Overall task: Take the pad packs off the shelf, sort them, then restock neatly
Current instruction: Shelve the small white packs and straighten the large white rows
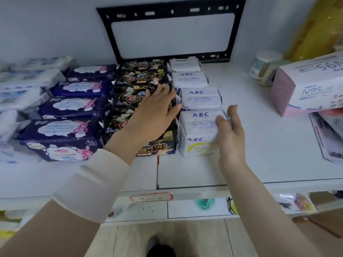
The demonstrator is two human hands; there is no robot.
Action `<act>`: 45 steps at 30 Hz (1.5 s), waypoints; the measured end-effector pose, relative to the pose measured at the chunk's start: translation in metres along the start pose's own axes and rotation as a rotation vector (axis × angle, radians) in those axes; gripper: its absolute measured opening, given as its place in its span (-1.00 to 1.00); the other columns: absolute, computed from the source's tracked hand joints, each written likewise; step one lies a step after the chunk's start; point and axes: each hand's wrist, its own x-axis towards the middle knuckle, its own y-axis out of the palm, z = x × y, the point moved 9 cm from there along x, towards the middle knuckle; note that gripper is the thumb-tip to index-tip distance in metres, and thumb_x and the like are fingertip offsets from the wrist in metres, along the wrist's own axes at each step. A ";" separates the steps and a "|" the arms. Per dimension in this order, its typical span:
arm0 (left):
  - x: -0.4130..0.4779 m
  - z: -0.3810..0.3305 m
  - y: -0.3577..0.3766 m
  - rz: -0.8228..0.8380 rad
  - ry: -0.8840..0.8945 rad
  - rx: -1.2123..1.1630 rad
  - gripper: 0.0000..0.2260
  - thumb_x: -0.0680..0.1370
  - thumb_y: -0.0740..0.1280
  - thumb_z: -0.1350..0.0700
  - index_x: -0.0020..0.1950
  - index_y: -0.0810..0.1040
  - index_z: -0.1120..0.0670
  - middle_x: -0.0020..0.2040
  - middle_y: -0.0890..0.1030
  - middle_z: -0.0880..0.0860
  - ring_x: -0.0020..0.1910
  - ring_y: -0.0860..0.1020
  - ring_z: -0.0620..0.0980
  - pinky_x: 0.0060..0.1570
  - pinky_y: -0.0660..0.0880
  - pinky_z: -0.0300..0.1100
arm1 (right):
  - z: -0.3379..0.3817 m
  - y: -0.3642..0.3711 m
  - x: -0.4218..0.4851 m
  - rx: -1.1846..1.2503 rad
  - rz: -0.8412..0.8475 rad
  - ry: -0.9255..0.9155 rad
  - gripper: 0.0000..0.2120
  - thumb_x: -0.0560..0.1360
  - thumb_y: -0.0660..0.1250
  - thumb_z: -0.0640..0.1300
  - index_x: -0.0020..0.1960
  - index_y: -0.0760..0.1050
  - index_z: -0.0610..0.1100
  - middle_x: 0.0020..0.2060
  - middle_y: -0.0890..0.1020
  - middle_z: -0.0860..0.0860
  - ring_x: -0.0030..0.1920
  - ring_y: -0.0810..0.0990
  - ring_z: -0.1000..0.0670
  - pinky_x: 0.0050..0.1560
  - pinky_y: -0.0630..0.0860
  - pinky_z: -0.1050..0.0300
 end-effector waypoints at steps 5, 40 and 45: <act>-0.001 0.000 0.002 -0.001 0.012 -0.007 -0.52 0.64 -0.03 -0.05 0.52 0.01 0.08 0.54 -0.02 0.03 0.51 -0.12 -0.07 0.44 -0.21 -0.13 | -0.002 0.008 -0.005 0.028 -0.027 -0.014 -0.49 0.58 0.15 -0.21 0.50 0.13 -0.04 0.47 0.20 0.08 0.45 0.19 0.14 0.47 0.14 0.06; 0.034 0.056 0.001 0.089 -0.135 0.092 -0.46 0.61 -0.11 -0.14 0.53 -0.11 0.06 0.54 -0.16 0.06 0.51 -0.19 -0.02 0.44 -0.21 -0.08 | -0.026 0.052 0.056 0.231 0.342 0.244 -0.56 0.43 0.09 0.36 -0.13 0.57 0.07 -0.16 0.61 0.07 0.00 0.56 0.00 0.31 0.35 -0.04; 0.033 0.055 0.001 0.082 -0.137 0.097 -0.46 0.61 -0.11 -0.14 0.53 -0.11 0.06 0.54 -0.16 0.06 0.51 -0.19 -0.02 0.44 -0.22 -0.09 | -0.029 0.047 0.059 0.205 0.300 0.267 -0.52 0.52 0.02 0.30 -0.09 0.54 -0.03 -0.31 0.59 0.12 -0.17 0.57 0.08 0.10 0.46 0.12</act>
